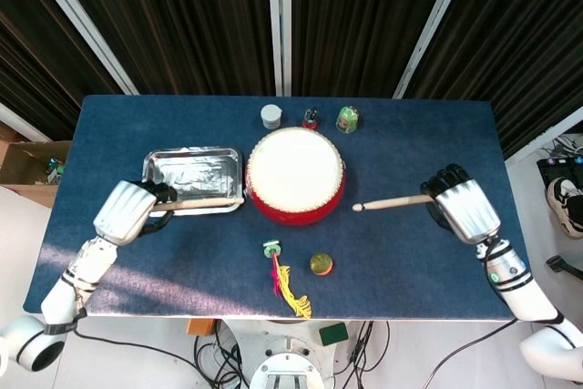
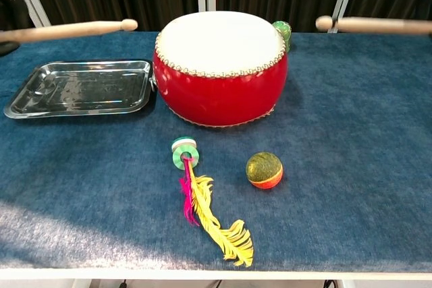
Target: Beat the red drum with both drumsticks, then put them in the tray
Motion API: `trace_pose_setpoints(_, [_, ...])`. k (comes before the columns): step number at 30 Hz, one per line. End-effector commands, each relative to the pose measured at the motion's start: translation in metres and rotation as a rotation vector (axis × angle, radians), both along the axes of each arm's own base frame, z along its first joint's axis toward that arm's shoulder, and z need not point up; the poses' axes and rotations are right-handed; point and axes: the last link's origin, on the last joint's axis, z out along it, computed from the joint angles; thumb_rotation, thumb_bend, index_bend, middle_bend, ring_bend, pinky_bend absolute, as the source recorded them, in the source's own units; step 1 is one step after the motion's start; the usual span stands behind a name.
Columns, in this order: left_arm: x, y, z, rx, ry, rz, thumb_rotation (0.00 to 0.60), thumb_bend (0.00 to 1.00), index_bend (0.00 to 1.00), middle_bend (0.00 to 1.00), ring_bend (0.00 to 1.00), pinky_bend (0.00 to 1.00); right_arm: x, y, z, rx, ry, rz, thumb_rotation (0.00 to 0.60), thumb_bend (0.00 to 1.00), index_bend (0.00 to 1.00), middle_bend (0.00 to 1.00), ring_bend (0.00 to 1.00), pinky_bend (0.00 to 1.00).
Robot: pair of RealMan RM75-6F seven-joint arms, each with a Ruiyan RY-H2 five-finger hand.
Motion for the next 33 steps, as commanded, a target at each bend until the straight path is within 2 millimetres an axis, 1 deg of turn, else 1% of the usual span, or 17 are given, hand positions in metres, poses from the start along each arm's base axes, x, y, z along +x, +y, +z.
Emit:
trace_pose_setpoints(1, [0.018,0.029,0.007,0.011,0.038,0.004,0.6,0.61,0.68,0.66,0.63,0.76,0.059,-0.036,0.037,-0.033,0.117,0.06,0.6,0.8,0.67,0.62,0.34,0.33])
trace_pose_setpoints(3, [0.022,0.04,0.005,0.002,0.044,0.019,0.6,0.61,0.68,0.66,0.63,0.76,0.078,-0.048,0.042,-0.034,0.149,0.062,0.6,0.8,0.68,0.62,0.34,0.33])
trace_pose_setpoints(6, [0.025,0.046,0.004,-0.007,0.055,0.03,0.6,0.61,0.68,0.66,0.63,0.76,0.098,-0.061,0.04,-0.026,0.198,0.066,0.6,0.8,0.68,0.62,0.34,0.33])
trace_pose_setpoints(9, [0.025,0.046,0.004,-0.011,0.066,0.029,0.6,0.61,0.68,0.66,0.63,0.76,0.113,-0.074,0.028,-0.002,0.275,0.069,0.6,0.81,0.68,0.62,0.34,0.33])
trace_pose_setpoints(10, [0.026,0.045,0.005,-0.008,0.069,0.025,0.6,0.61,0.68,0.66,0.63,0.76,0.117,-0.079,0.02,0.012,0.308,0.07,0.6,0.81,0.68,0.62,0.34,0.33])
trace_pose_setpoints(12, [0.027,0.044,0.008,0.0,0.073,0.016,0.6,0.61,0.68,0.66,0.63,0.76,0.123,-0.086,0.006,0.033,0.356,0.073,0.6,0.81,0.68,0.62,0.34,0.33])
trace_pose_setpoints(13, [0.028,0.043,0.01,0.006,0.073,0.007,0.6,0.61,0.68,0.66,0.63,0.76,0.125,-0.089,-0.005,0.046,0.382,0.074,0.6,0.81,0.68,0.62,0.34,0.33])
trace_pose_setpoints(17, [0.036,0.041,0.014,0.012,0.076,-0.025,0.6,0.61,0.68,0.66,0.63,0.75,0.125,-0.098,-0.038,0.087,0.481,0.072,0.6,0.81,0.68,0.62,0.34,0.33])
trace_pose_setpoints(19, [0.04,0.042,0.013,0.008,0.092,-0.043,0.6,0.61,0.68,0.66,0.63,0.75,0.124,-0.101,-0.051,0.088,0.552,0.081,0.6,0.81,0.68,0.62,0.34,0.33])
trace_pose_setpoints(21, [0.045,0.046,0.009,-0.003,0.111,-0.052,0.6,0.61,0.68,0.66,0.63,0.75,0.125,-0.103,-0.056,0.076,0.579,0.081,0.6,0.82,0.68,0.62,0.34,0.34])
trace_pose_setpoints(23, [0.049,0.051,0.003,-0.012,0.128,-0.055,0.6,0.61,0.68,0.66,0.63,0.75,0.132,-0.103,-0.051,0.054,0.535,0.073,0.6,0.82,0.68,0.62,0.34,0.34])
trace_pose_setpoints(26, [0.056,0.062,-0.012,-0.037,0.148,-0.049,0.6,0.61,0.68,0.66,0.63,0.75,0.146,-0.101,-0.029,-0.002,0.399,0.064,0.6,0.82,0.68,0.62,0.35,0.34])
trace_pose_setpoints(28, [0.061,0.071,-0.025,-0.054,0.162,-0.039,0.6,0.61,0.68,0.66,0.63,0.75,0.153,-0.098,-0.011,-0.039,0.325,0.066,0.6,0.82,0.68,0.62,0.35,0.34])
trace_pose_setpoints(31, [0.064,0.083,-0.045,-0.08,0.22,-0.018,0.6,0.61,0.68,0.66,0.63,0.75,0.156,-0.095,0.006,-0.069,0.28,0.066,0.6,0.82,0.69,0.62,0.35,0.34])
trace_pose_setpoints(33, [0.064,0.09,-0.054,-0.08,0.267,-0.001,0.6,0.61,0.68,0.66,0.63,0.76,0.154,-0.095,0.009,-0.069,0.287,0.059,0.6,0.81,0.69,0.62,0.35,0.34])
